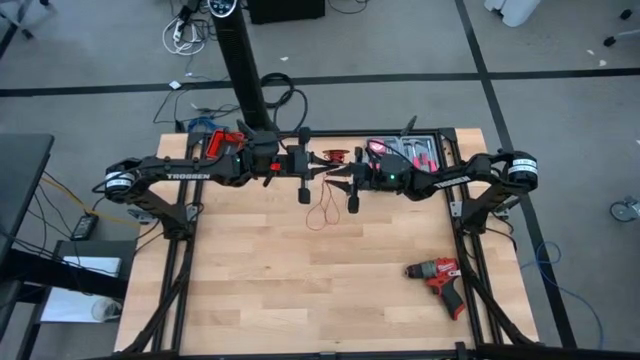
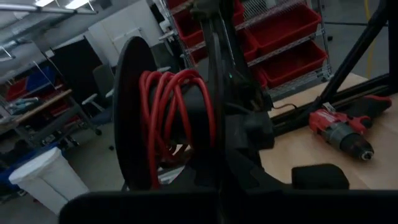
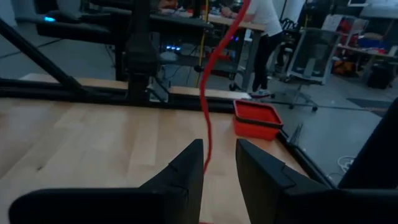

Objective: Coil cords
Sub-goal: Coil the red wire onto the black spool

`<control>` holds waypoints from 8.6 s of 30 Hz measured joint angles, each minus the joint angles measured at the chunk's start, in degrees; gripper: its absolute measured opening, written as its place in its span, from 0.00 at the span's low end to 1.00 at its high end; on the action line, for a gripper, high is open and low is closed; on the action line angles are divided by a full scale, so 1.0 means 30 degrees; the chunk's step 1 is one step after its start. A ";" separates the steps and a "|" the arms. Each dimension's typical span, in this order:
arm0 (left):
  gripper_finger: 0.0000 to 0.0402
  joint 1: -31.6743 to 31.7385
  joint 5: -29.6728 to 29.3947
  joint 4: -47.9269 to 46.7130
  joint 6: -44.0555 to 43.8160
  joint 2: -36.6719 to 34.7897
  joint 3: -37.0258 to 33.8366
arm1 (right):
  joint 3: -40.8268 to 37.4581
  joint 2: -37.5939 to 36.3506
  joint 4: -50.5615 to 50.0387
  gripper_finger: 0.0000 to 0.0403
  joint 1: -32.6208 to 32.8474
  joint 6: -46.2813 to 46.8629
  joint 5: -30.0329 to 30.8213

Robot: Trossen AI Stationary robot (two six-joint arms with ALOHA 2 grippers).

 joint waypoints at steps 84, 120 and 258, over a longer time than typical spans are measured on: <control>0.01 -0.0139 0.9433 -0.9405 -1.0394 -0.0437 0.0015 | 0.5275 -0.5574 -1.1412 0.00 0.1590 -0.8345 -0.1854; 0.01 -0.0515 0.0025 -0.6074 0.3992 -0.0415 -0.0007 | 0.3466 -0.1588 -0.8283 0.00 0.0689 -0.3506 -0.2970; 0.01 -0.0532 -0.4998 -0.6511 0.2943 -0.0430 0.0000 | 0.2135 0.5639 -0.1556 0.33 -0.2608 -0.1576 -0.2311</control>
